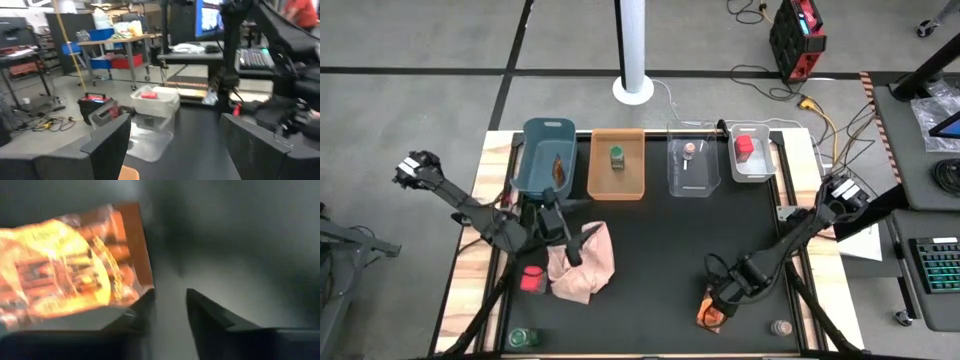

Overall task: Sort spices by type
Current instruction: Put the orange seasoning pack into the blue bin

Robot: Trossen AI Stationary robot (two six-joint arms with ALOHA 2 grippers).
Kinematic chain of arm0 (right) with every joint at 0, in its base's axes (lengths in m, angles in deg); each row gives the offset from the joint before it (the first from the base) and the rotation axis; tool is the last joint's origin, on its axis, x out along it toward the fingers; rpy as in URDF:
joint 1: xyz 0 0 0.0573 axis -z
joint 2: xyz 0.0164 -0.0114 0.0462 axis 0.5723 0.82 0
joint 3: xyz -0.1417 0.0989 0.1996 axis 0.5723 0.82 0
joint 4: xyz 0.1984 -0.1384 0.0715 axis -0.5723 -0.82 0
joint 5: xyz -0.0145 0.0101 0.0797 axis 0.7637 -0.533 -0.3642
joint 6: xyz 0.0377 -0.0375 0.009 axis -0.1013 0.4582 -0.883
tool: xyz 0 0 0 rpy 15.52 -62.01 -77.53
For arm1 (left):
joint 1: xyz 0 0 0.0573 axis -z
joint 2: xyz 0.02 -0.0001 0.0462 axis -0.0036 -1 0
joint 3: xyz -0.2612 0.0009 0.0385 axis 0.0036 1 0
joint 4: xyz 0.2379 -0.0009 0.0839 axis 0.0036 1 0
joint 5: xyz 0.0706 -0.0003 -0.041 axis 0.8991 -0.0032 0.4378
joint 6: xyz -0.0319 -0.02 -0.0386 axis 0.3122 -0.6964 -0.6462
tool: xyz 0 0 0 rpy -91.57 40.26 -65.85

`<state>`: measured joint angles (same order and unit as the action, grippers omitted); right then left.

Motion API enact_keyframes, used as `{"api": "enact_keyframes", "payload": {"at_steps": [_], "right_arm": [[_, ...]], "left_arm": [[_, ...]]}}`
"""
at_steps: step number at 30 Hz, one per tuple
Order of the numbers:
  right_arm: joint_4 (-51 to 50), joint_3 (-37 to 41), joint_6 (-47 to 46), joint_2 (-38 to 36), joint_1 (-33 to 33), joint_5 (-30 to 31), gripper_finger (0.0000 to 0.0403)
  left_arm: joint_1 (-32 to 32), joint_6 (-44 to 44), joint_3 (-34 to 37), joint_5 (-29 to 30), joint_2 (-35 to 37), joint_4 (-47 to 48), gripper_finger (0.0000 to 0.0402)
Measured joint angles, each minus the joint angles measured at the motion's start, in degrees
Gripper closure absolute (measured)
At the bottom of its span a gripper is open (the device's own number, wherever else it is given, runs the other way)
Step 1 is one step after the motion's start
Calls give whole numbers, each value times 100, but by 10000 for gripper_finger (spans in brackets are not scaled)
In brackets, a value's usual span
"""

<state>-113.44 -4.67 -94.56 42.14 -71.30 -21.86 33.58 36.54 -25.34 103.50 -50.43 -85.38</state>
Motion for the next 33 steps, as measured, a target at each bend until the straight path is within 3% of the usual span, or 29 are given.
{"api": "enact_keyframes", "payload": {"at_steps": [7,14,23,28,33], "right_arm": [[78,40,333,285,116,175,171],[101,42,561,304,115,-13,114],[652,186,350,295,78,39,126],[839,313,-150,579,73,295,146],[639,309,112,798,89,461,181]], "left_arm": [[282,-250,143,-10,-55,-19,111],[299,-253,313,-8,-72,3,111],[299,-266,351,-8,-216,-42,111],[292,-267,351,-4,-378,-184,111],[282,-221,351,0,-516,-287,111]]}}
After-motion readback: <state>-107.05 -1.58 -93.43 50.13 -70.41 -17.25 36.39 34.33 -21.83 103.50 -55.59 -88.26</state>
